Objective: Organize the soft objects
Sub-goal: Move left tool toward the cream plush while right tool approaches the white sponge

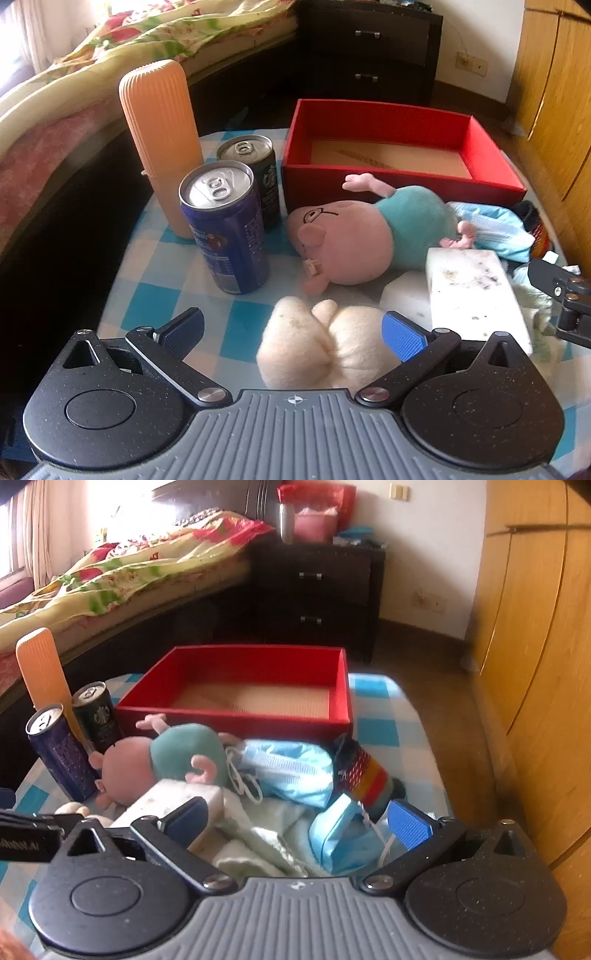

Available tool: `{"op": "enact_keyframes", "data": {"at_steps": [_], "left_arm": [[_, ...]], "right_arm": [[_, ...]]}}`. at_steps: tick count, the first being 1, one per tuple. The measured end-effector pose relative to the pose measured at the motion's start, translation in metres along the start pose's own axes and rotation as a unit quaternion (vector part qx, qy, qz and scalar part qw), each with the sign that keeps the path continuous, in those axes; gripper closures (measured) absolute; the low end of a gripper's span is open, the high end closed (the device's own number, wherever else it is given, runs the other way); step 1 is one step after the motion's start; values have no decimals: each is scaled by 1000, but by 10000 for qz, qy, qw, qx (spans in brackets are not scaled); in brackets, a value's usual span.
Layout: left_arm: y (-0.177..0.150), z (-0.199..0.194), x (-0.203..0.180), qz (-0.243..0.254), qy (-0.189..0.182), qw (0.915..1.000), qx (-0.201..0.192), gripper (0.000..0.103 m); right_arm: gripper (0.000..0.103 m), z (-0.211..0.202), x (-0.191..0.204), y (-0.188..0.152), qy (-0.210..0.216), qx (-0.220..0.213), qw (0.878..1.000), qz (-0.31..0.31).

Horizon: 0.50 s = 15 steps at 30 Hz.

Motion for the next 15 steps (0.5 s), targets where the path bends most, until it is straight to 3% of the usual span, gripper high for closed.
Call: {"op": "enact_keyframes", "data": {"at_steps": [7,15], "left_arm": [[6,-5,-5,147,121,9998,-102,5],[7,-5,-5,168,179,9996,-112,5]], "right_arm": [[18,-1,19,-3,-14,26,9994,-357],[18,1,17,-3,-42,79,9996,-264]]}}
Point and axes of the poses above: each gripper's, at about its wrist camera, not at the fingertips, and z roughly the way its jaws point, x to its left, y to its top, the point moved 1 cm from there along z, roughly the way its jaws point, and after that the axes turned 11 degrees about z, right-handed, at the moved point
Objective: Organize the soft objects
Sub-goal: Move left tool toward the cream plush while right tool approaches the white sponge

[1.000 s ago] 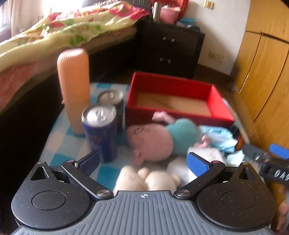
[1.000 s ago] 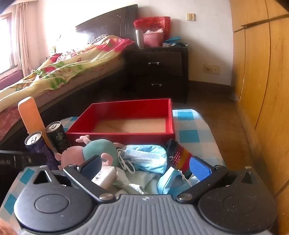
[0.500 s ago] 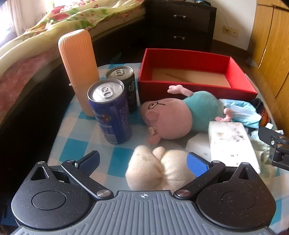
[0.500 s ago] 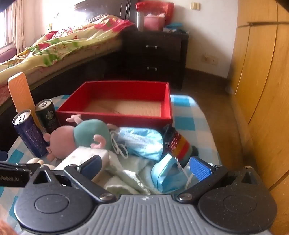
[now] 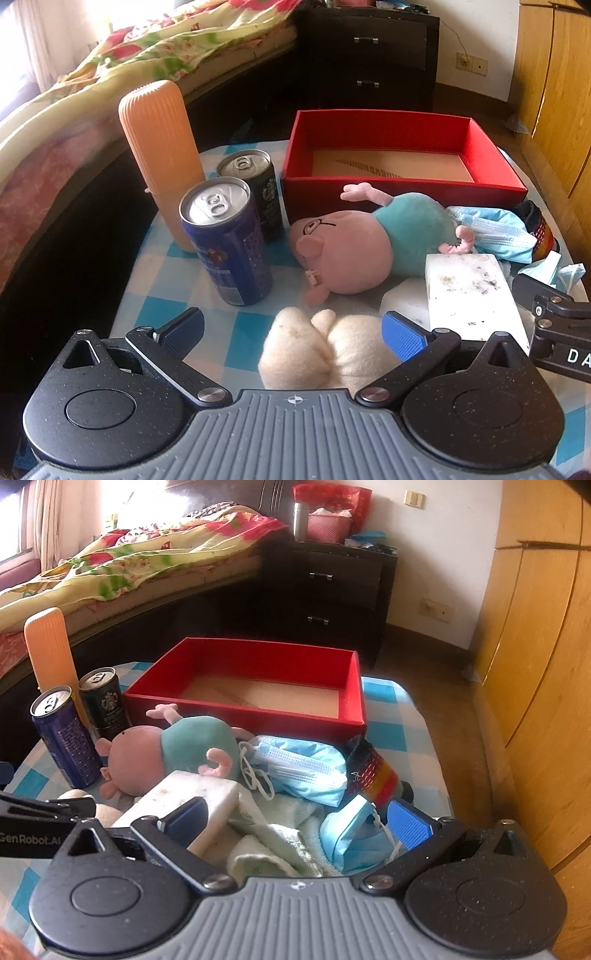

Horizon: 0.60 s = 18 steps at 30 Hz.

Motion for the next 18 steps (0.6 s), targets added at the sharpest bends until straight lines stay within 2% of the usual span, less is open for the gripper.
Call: {"op": "enact_keyframes", "data": {"at_steps": [18], "left_arm": [[1,-1,0,42,52,10000,-26,5]], "right_arm": [[18,0,0,-2,88,26,9999,57]]}}
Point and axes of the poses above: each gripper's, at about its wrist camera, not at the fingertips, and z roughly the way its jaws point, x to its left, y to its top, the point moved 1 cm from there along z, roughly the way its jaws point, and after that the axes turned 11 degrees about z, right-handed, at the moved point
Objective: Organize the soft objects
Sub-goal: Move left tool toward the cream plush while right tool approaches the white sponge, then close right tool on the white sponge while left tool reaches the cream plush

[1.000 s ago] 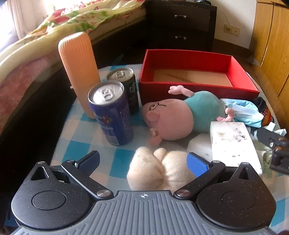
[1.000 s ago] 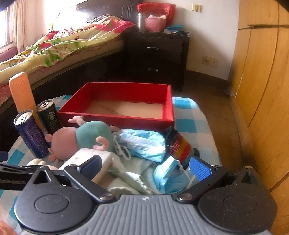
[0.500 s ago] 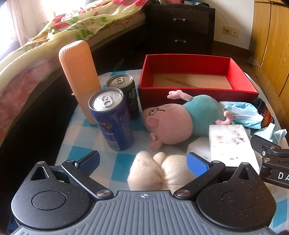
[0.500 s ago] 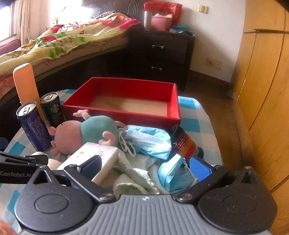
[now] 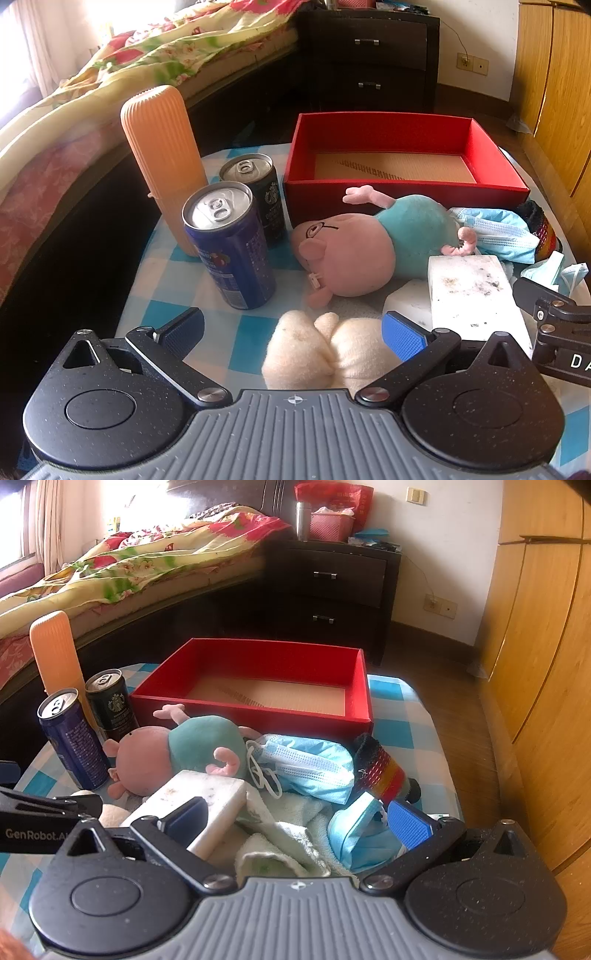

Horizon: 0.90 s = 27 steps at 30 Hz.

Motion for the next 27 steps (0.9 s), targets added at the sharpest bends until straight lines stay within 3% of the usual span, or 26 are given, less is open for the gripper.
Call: {"op": "enact_keyframes", "data": {"at_steps": [19,22,27], "left_arm": [[0,0,2,15,25,10000,-10,5],[0,-2,2,73,116,9999,-95,12],[-2,1,4,66,91,9999,0,11]], "right_arm": [[18,0,0,-1,35,32,10000,-11],[18,1,0,-1,24,41,10000,-6],[18,2,0,0,58,89,9999,33]]}}
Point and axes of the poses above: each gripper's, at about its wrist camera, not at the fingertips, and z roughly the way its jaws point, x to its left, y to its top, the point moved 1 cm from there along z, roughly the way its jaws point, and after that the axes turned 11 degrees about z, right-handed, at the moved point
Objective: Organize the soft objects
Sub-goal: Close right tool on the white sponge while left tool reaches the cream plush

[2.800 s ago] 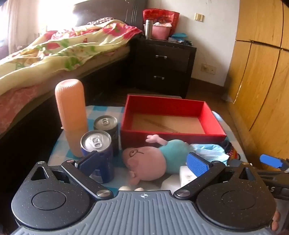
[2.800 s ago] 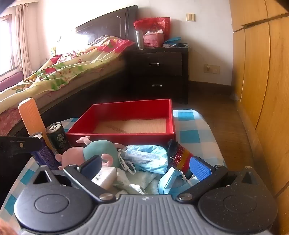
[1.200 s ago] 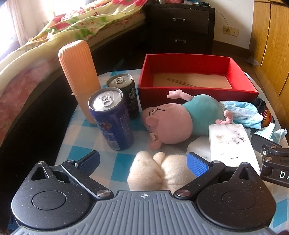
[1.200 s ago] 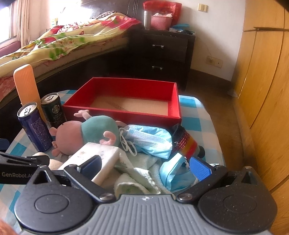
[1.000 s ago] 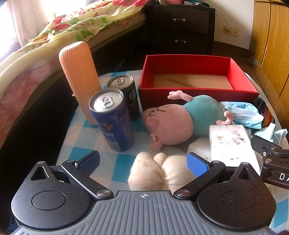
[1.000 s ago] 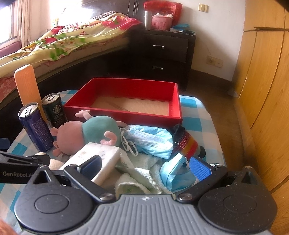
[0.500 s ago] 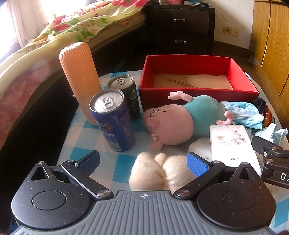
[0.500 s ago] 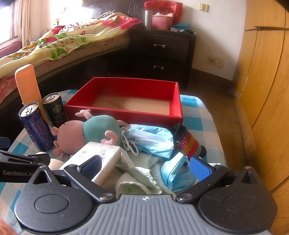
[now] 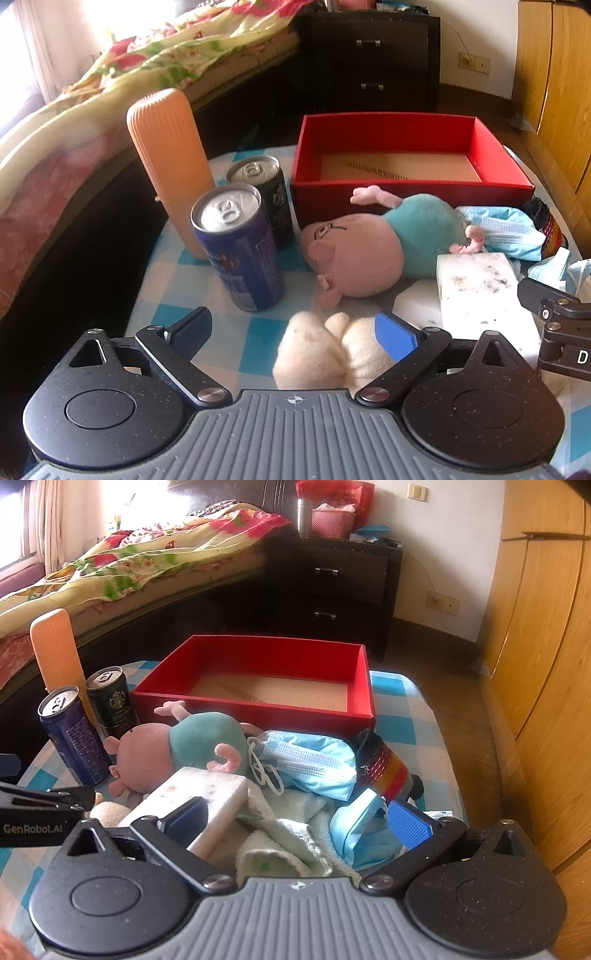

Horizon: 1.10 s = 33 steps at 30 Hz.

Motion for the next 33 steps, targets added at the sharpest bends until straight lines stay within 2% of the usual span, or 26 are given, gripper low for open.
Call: {"op": "enact_keyframes", "data": {"at_steps": [4,14,18,21,23,25,30,33], "left_arm": [[-3,0,9,-65,41,10000,2,5],[-18,-5,53,-593,-126,9981,88,5],[-21,-9,68,-829,-206,9963,77,5],[-22,-10,69,-769,-223,9968,59,5],[-23,-9,66,-624,-215,9978,75,5],[-24,-8,62,-536,-244,9982,108,5],[-24,-1,53,-474,-486,9974,249,5],[-23,6,46,-491,-810,9946,427,5]], "right_arm": [[18,0,5,0,99,66,9999,-60],[18,-1,37,8,580,637,9963,-76],[18,16,57,11,513,1077,9928,-84],[19,31,65,4,376,1429,9890,-94],[32,39,64,-3,318,1625,9861,-162],[56,43,58,-9,398,1832,9823,-52],[59,27,41,-9,659,1706,9831,0],[59,15,30,-4,924,1674,9814,176]]}}
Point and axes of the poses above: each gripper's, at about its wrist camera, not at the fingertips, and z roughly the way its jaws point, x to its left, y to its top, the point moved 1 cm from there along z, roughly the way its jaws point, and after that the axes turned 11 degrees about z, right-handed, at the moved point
